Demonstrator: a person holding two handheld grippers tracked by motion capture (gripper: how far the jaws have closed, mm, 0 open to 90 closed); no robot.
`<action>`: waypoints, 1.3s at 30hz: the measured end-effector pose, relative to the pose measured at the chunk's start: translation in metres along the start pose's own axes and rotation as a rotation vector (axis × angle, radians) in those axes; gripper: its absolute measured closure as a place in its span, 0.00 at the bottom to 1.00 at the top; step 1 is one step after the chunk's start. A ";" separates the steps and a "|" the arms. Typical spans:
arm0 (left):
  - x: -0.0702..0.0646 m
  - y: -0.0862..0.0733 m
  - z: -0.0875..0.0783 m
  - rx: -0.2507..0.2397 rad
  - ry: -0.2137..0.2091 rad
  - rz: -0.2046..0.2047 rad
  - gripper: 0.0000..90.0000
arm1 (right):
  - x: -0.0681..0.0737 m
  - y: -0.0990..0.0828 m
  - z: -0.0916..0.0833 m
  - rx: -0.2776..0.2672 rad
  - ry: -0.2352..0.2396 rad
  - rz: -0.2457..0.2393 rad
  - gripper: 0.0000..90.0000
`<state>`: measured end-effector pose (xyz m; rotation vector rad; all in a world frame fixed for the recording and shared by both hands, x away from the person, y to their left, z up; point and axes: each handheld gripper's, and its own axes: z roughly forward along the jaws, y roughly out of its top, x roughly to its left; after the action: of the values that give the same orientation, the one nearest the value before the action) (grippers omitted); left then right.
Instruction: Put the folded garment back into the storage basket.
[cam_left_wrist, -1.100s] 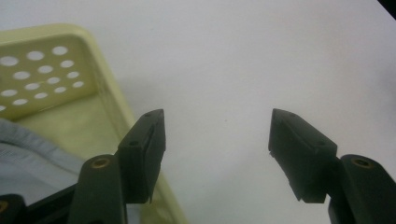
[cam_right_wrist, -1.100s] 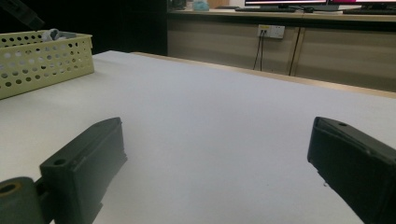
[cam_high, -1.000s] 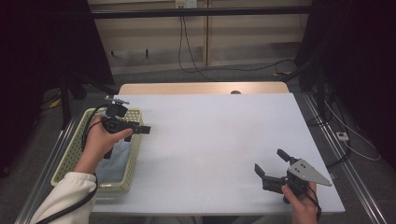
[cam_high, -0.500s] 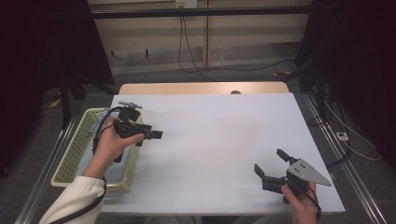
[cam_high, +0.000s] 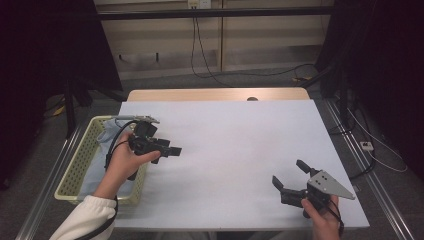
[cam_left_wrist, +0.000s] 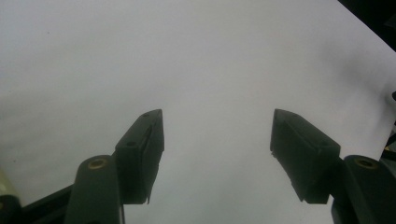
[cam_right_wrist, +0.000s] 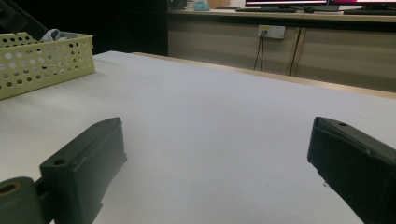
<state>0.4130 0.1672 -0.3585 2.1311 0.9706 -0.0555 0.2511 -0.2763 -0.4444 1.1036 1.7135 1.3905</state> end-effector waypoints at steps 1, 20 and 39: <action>-0.001 -0.001 0.000 -0.002 -0.003 -0.002 0.40 | 0.000 0.000 0.000 0.000 0.000 0.000 0.04; -0.009 -0.018 0.008 0.004 -0.027 0.016 0.40 | 0.001 0.000 0.000 0.000 0.002 0.000 0.04; -0.014 -0.040 0.015 -0.006 -0.036 0.014 0.39 | 0.001 0.000 0.000 0.000 0.003 -0.002 0.04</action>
<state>0.3808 0.1651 -0.3899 2.1239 0.9333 -0.0836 0.2512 -0.2756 -0.4447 1.1007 1.7159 1.3915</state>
